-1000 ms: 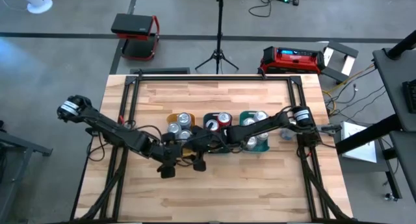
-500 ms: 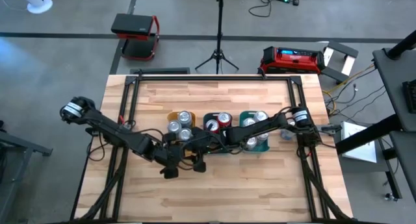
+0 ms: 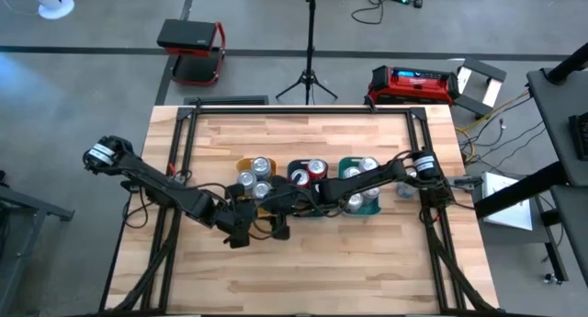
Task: Sort soda cans
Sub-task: Adjust the blue-white soda can in the yellow bin
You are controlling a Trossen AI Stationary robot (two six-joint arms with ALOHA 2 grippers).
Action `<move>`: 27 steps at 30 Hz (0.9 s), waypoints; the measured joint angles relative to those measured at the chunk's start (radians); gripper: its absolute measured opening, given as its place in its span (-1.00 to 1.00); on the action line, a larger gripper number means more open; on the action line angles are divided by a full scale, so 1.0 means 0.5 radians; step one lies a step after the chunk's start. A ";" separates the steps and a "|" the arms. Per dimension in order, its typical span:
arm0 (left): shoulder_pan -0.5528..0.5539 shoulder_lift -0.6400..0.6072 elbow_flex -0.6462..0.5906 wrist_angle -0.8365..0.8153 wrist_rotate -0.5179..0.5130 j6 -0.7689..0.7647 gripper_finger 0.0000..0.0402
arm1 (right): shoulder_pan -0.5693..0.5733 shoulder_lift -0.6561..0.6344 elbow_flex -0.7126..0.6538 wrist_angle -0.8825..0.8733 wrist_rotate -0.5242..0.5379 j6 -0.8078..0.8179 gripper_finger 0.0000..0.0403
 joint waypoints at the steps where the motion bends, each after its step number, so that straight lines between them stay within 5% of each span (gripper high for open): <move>1: 0.003 0.000 -0.017 0.020 0.000 0.000 -0.44 | -0.003 0.000 0.000 -0.015 0.012 -0.014 -0.07; 5: 0.009 0.000 -0.087 0.106 0.002 -0.004 -0.51 | -0.003 0.000 0.000 -0.067 0.187 -0.060 -0.06; 11: 0.010 0.000 -0.100 0.143 0.014 0.037 -0.94 | -0.007 -0.003 -0.001 -0.066 0.224 -0.098 -0.09; 15: 0.009 0.000 -0.099 0.153 0.013 0.120 -0.94 | -0.014 -0.003 -0.003 0.017 0.080 -0.141 -0.11; 27: 0.014 0.000 -0.098 0.174 0.036 0.119 -1.00 | -0.101 0.086 0.003 0.023 0.121 -0.208 -0.20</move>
